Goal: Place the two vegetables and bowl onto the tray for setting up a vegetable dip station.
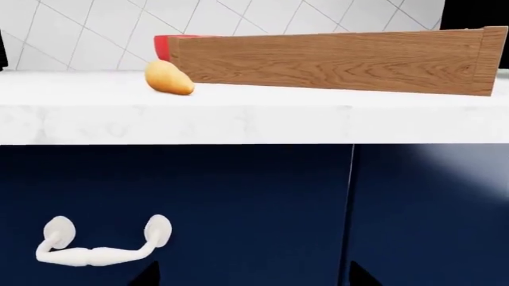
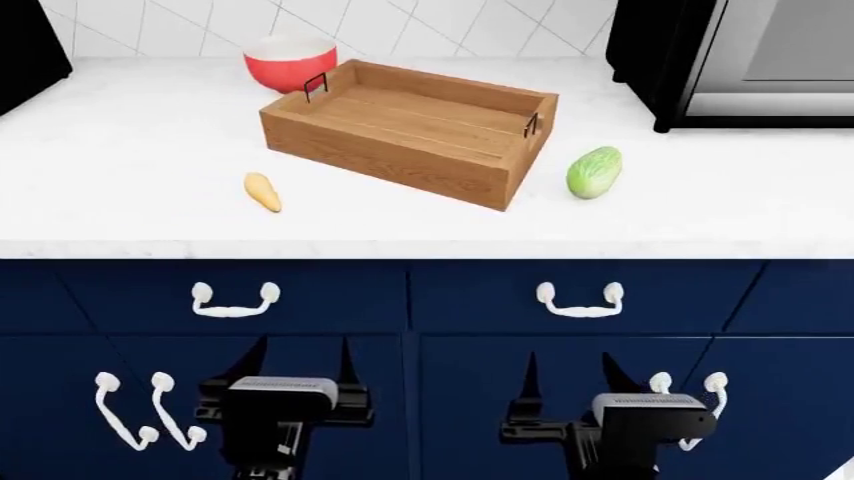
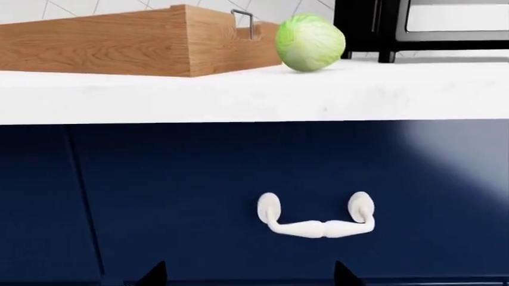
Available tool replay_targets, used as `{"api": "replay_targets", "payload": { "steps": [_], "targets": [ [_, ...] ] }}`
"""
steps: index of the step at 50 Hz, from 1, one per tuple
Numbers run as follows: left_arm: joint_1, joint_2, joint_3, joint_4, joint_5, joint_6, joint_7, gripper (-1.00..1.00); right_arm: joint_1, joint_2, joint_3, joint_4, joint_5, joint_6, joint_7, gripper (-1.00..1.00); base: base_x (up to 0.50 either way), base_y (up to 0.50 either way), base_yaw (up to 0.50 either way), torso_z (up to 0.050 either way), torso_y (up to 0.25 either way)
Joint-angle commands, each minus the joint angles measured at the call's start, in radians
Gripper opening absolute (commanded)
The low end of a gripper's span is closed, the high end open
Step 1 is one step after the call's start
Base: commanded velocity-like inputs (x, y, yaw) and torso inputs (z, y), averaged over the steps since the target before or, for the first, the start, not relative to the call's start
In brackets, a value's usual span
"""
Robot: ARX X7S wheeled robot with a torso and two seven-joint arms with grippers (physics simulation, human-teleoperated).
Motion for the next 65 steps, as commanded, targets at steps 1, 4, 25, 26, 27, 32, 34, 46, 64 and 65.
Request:
{"api": "replay_targets", "payload": {
  "steps": [1, 4, 25, 26, 27, 32, 34, 46, 64, 65],
  "targets": [
    [-0.009, -0.01, 0.019, 0.004, -0.003, -0.033, -0.011, 1.0, 0.0, 0.006, -0.004, 0.004, 0.018, 0.0, 0.009, 1.0, 0.0, 0.0, 0.0, 0.0, 0.0],
    [-0.012, -0.013, 0.018, 0.009, -0.009, -0.04, -0.015, 1.0, 0.0, 0.009, -0.006, -0.001, 0.018, 0.005, 0.014, 1.0, 0.0, 0.0, 0.0, 0.0, 0.0],
    [-0.013, -0.022, 0.023, 0.018, -0.055, -0.02, -0.012, 1.0, 0.004, 0.022, -0.015, 0.0, 0.031, 0.007, 0.034, 1.0, 0.0, 0.0, 0.0, 0.039, 0.0],
    [-0.013, -0.023, 0.023, 0.017, -0.056, -0.02, -0.013, 1.0, 0.004, 0.022, -0.016, 0.004, 0.031, 0.003, 0.034, 1.0, 0.0, 0.0, 0.0, 0.05, 0.0],
    [-0.013, -0.023, 0.023, 0.015, -0.058, -0.018, -0.013, 1.0, 0.003, 0.023, -0.017, 0.004, 0.03, 0.001, 0.035, 1.0, 0.0, 0.0, 0.0, 0.05, 0.0],
    [-0.013, -0.026, 0.026, 0.015, -0.063, -0.015, -0.015, 1.0, 0.005, 0.026, -0.02, -0.005, 0.033, 0.01, 0.042, 1.0, 0.0, 0.0, 0.0, 0.05, 0.0],
    [-0.014, -0.027, 0.027, 0.015, -0.064, -0.015, -0.016, 1.0, 0.004, 0.027, -0.022, -0.006, 0.033, 0.01, 0.043, 1.0, 0.0, 0.0, 0.0, 0.05, 0.0],
    [-0.02, -0.034, 0.034, 0.018, -0.075, -0.016, -0.022, 1.0, 0.014, 0.033, -0.031, -0.004, 0.039, 0.017, 0.05, 1.0, 0.0, 0.0, 0.0, 0.05, 0.0],
    [-0.322, -0.173, -0.304, 0.733, -0.781, -1.168, -0.346, 1.0, 0.126, 0.368, 0.293, -0.989, 0.615, 1.047, 0.534, 1.0, 0.0, 0.0, 0.0, 0.018, 0.0],
    [-0.407, -0.179, -0.33, 0.738, -0.845, -1.239, -0.379, 1.0, 0.213, 0.478, 0.289, -0.989, 0.765, 1.051, 0.684, 1.0, 0.0, 0.0, 0.0, 0.0, 0.0]
  ]
}}
